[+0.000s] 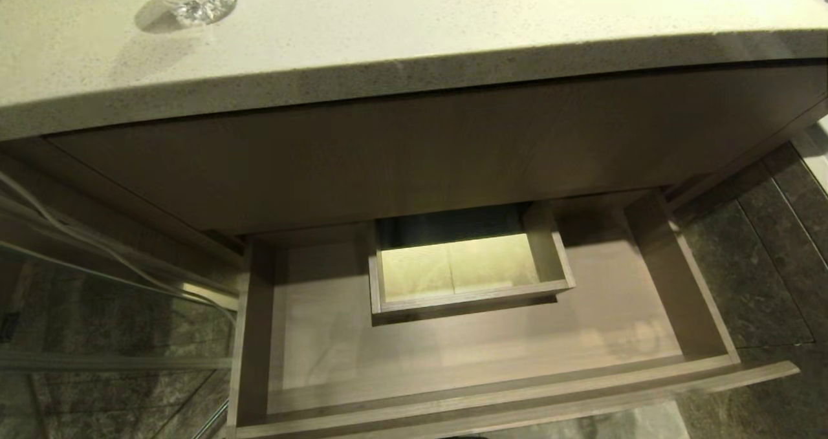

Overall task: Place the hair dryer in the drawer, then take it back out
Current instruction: Close the drawer

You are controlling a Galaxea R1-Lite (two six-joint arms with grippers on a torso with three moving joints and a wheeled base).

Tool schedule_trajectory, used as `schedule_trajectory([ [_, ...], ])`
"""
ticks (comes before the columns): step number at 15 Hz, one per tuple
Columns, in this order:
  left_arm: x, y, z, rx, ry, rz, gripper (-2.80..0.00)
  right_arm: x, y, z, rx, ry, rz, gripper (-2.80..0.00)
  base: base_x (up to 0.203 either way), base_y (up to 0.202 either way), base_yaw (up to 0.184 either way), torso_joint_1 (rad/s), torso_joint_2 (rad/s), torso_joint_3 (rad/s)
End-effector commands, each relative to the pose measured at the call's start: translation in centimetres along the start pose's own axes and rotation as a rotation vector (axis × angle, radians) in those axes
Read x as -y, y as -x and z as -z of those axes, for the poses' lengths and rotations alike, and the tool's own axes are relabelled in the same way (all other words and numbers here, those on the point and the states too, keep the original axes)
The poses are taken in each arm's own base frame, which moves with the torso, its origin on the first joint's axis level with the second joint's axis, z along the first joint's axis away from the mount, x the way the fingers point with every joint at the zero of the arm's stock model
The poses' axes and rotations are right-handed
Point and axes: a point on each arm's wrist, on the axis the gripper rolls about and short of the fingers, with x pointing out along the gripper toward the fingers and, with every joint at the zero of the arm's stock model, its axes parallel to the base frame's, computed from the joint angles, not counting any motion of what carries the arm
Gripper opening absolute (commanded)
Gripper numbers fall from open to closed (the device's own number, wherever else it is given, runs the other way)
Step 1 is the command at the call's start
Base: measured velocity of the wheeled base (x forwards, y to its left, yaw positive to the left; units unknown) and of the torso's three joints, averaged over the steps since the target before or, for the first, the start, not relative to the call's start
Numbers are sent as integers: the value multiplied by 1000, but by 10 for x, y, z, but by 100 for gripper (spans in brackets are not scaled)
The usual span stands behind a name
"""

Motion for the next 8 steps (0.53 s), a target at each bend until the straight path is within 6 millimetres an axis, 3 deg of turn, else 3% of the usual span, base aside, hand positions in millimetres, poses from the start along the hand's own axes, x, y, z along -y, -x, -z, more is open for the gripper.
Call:
schedule_trajectory([
  [1, 0, 0, 0, 0, 0, 0, -280, 0, -1, 0, -4, 3, -1, -280, 0, 0, 0, -242, 544, 281],
  [8, 0, 0, 0, 0, 0, 0, -280, 0, 0, 1, 0, 2, 0, -280, 0, 0, 0, -240, 515, 272],
])
